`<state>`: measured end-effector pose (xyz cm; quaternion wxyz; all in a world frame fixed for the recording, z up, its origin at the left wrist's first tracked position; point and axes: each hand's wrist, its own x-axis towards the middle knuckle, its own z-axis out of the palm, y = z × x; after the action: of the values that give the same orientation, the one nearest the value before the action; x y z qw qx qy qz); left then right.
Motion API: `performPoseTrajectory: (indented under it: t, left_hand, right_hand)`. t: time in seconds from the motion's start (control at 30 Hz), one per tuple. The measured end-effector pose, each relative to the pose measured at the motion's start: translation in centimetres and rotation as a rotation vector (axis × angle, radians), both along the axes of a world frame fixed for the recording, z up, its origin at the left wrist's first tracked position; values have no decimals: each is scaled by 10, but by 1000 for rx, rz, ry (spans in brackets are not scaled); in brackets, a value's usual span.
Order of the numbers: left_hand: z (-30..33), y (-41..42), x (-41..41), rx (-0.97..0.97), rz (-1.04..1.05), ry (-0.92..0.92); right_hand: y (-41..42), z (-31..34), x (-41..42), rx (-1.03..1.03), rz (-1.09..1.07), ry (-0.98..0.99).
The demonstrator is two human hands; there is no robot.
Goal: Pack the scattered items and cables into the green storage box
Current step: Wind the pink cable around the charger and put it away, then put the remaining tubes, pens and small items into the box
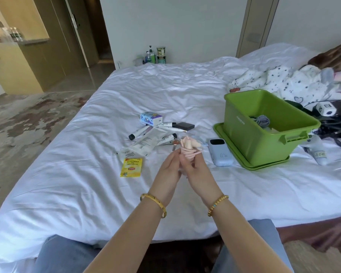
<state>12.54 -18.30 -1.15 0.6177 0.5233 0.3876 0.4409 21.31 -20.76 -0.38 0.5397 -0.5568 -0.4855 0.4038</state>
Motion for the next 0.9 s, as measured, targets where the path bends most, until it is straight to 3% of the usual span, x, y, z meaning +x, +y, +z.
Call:
performPoseTrajectory:
  t: [0.13, 0.3, 0.4, 0.53, 0.63, 0.8, 0.9]
  left_hand:
    - [22, 15, 38, -61, -151, -115]
    - [43, 44, 78, -52, -115, 34]
    - [41, 64, 88, -87, -32, 184]
    - [17, 85, 83, -130, 14, 301]
    - [-2, 98, 67, -96, 21, 439]
    - [-19, 116, 27, 47, 84, 611]
    - [-26, 126, 2, 109, 153, 717]
  right_hand:
    - [13, 23, 41, 53, -160, -25]
    - [36, 62, 124, 113, -388, -88]
    - [56, 82, 179, 74, -506, -273]
    - [73, 78, 225, -325, -536, -654]
    - [76, 70, 230, -457, -458, -804]
    - [86, 66, 218, -473, -503, -1020]
    - [96, 53, 187, -216, -589, -1177]
